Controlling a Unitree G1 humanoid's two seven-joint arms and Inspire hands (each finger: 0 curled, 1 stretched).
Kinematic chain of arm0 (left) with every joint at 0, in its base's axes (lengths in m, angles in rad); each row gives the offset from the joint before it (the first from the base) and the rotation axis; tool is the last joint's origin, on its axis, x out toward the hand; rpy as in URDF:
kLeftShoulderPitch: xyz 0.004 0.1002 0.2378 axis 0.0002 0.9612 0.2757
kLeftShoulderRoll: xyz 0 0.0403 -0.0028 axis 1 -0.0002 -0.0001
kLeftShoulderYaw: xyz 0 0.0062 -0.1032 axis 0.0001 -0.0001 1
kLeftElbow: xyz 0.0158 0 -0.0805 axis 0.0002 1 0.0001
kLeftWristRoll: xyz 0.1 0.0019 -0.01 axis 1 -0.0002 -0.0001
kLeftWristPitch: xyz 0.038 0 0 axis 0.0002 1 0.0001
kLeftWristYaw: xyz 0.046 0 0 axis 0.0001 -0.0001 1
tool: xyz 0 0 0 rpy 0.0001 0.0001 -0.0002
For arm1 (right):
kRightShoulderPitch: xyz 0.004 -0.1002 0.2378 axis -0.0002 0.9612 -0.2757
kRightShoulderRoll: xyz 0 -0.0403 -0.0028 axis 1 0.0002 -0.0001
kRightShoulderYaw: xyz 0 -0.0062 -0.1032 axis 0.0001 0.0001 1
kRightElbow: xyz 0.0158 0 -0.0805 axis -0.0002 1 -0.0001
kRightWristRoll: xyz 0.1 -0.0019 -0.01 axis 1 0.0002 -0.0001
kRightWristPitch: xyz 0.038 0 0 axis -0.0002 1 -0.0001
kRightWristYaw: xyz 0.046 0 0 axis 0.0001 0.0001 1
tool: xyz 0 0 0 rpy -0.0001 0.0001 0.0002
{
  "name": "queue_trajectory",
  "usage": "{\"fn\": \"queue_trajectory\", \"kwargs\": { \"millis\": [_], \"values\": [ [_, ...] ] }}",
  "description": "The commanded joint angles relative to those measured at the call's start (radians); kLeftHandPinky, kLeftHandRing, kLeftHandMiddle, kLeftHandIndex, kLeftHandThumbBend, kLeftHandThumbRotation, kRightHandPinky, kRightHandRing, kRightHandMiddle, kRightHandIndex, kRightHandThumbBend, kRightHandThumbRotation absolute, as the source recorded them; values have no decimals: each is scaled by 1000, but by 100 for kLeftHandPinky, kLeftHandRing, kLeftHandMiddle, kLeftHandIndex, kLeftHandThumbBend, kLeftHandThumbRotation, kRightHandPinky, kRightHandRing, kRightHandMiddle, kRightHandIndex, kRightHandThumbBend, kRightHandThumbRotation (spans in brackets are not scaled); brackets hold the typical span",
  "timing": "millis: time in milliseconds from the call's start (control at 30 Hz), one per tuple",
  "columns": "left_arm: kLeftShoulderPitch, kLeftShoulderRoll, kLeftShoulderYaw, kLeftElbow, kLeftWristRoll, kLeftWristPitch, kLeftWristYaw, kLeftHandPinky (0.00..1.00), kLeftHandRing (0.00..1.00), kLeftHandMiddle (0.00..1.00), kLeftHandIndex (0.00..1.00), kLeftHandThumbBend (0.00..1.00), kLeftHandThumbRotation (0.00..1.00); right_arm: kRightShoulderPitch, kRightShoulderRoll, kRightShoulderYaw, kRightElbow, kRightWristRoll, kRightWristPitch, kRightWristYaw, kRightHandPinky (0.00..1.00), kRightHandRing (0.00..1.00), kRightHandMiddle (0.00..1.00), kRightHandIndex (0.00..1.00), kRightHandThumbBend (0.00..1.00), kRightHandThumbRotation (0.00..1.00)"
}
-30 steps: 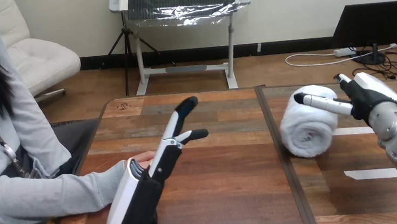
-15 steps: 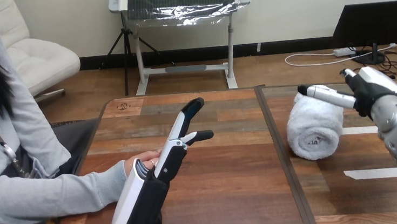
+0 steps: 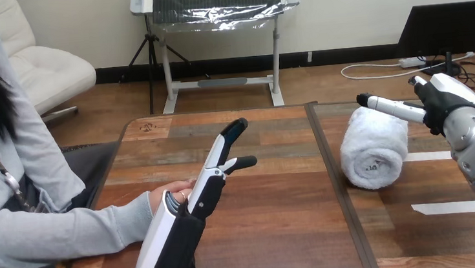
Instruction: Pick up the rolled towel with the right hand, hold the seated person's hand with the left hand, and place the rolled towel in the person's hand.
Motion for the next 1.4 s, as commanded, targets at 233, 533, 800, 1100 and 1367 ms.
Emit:
{"fn": "queue_trajectory", "kwargs": {
  "millis": [233, 533, 800, 1100, 1367],
  "values": [
    [-46, -19, 27, -18, 17, -2, 20, 81, 99, 100, 100, 100, 73, -101, 36, -2, 13, -9, 18, -54, 67, 97, 100, 100, 100, 91],
    [-36, -22, 21, -28, 19, 5, 22, 80, 99, 100, 100, 100, 74, -112, 60, 2, 24, -16, 31, -104, 67, 98, 100, 100, 100, 90],
    [-30, -42, 52, -30, 54, -13, 37, 79, 97, 100, 100, 100, 75, -134, 87, 28, 31, -51, 63, -130, 66, 98, 100, 100, 100, 91],
    [-17, -54, 66, -51, 88, -9, 53, 77, 96, 100, 100, 100, 76, -161, 120, 54, 36, -85, 93, -147, 66, 98, 100, 100, 100, 89],
    [-13, -65, 85, -51, 111, -23, 65, 75, 95, 100, 100, 100, 76, -179, 148, 67, 39, -102, 106, -152, 61, 98, 100, 100, 100, 87]
  ]
}}
